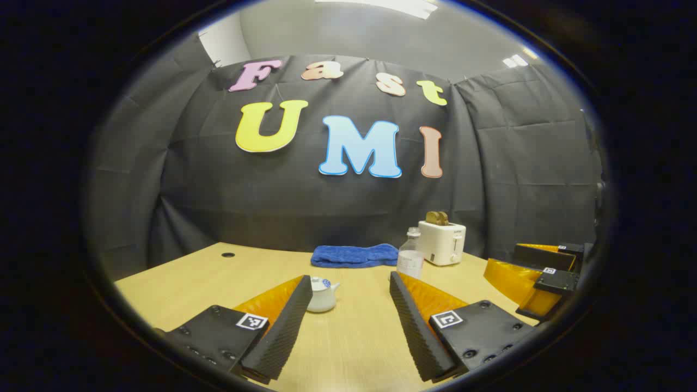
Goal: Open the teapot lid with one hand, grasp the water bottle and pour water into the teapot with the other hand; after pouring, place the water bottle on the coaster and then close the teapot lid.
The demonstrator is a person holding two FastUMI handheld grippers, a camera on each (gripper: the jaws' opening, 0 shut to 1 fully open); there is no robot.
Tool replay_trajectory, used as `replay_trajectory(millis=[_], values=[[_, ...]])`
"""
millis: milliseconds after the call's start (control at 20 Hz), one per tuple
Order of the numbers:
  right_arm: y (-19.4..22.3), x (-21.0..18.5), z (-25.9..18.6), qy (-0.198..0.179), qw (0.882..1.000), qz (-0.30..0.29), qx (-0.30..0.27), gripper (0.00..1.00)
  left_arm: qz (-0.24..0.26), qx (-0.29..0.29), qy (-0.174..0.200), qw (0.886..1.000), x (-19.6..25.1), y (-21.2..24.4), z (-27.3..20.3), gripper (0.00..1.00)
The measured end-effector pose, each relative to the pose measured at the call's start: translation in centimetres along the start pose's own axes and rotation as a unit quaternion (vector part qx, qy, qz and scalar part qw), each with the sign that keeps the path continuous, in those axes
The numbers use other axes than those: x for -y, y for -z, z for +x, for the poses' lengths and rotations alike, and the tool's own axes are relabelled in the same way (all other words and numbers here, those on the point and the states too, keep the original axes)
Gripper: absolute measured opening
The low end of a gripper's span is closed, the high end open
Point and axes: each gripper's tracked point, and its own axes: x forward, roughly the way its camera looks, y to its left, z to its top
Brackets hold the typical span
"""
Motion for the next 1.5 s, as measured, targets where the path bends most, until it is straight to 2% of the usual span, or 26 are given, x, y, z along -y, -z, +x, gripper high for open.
replay_trajectory(millis=[250,550,850,1100,1500], values=[[0.5,-0.8,0.0,-0.007,1.000,-0.002,-0.011,0.97,-0.007,0.000,-0.002,1.000,-0.6,0.2,-0.3,0.94],[1.3,-1.0,0.3,-0.009,0.999,0.024,-0.032,0.97,0.005,-0.004,-0.006,1.000,-1.0,0.3,-0.3,0.95],[1.3,-0.9,0.8,-0.009,0.999,0.017,-0.031,0.96,0.000,-0.007,-0.005,1.000,-1.1,0.7,0.2,0.95],[0.8,-0.6,2.3,-0.007,0.999,0.010,-0.030,0.96,0.001,-0.012,-0.008,1.000,-1.7,1.1,1.3,0.94],[0.3,-1.3,6.8,-0.011,0.999,-0.002,-0.043,0.97,-0.002,-0.024,0.018,1.000,-2.2,1.4,5.8,0.94]])
